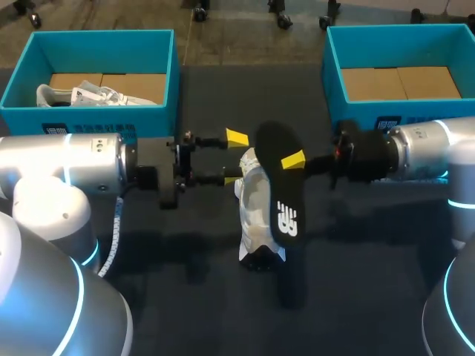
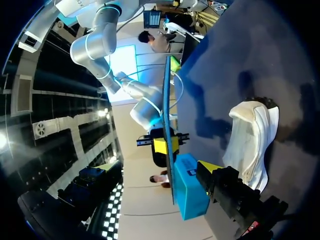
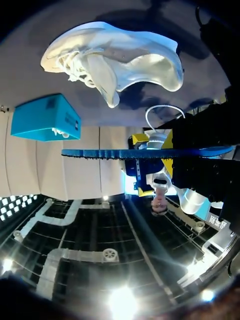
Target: Take the shoe out of the shoebox, open the shoe tongue, remove and reinsert the insole, then place the shoe into the shoebox
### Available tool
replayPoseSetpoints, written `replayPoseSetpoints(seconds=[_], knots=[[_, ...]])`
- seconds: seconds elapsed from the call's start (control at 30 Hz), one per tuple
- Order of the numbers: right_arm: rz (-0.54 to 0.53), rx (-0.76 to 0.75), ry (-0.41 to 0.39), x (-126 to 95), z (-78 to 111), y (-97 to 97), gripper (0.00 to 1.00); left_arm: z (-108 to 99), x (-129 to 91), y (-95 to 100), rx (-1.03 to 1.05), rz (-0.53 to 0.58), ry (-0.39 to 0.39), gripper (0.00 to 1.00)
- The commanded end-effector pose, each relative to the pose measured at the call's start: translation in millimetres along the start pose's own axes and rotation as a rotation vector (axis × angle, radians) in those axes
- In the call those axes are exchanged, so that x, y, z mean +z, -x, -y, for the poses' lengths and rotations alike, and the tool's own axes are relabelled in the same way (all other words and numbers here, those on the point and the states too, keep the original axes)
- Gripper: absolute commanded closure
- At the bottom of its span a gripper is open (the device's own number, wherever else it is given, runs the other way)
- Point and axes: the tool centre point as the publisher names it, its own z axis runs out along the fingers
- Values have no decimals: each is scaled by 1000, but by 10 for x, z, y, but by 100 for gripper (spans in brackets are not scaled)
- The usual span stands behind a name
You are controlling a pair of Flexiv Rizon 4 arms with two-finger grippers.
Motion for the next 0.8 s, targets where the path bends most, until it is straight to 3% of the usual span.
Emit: replayPoseSetpoints(seconds=[0.03, 0.1, 0.17, 0.2, 0.3, 0.37, 0.8], knots=[[4, -2, 32, 149, 110, -11, 100, 2, 84, -9, 4, 3, 3, 0], [4, -2, 38, 192, 134, -9, 100, -3, 107, -18, 4, 5, 3, 0], [5, -4, 48, 223, 148, -18, 100, -16, 123, -29, 3, 4, 7, 16], [7, -10, 56, 246, 160, -32, 100, -24, 134, -38, 4, 3, 12, 18], [13, -7, 63, 291, 167, -53, 100, -48, 161, -71, 2, 3, 18, 42], [16, -7, 68, 317, 160, -66, 100, -52, 179, -90, 0, -1, 20, 50], [26, -31, 62, 361, 84, -94, 100, -46, 270, -106, -8, 2, 38, 67]])
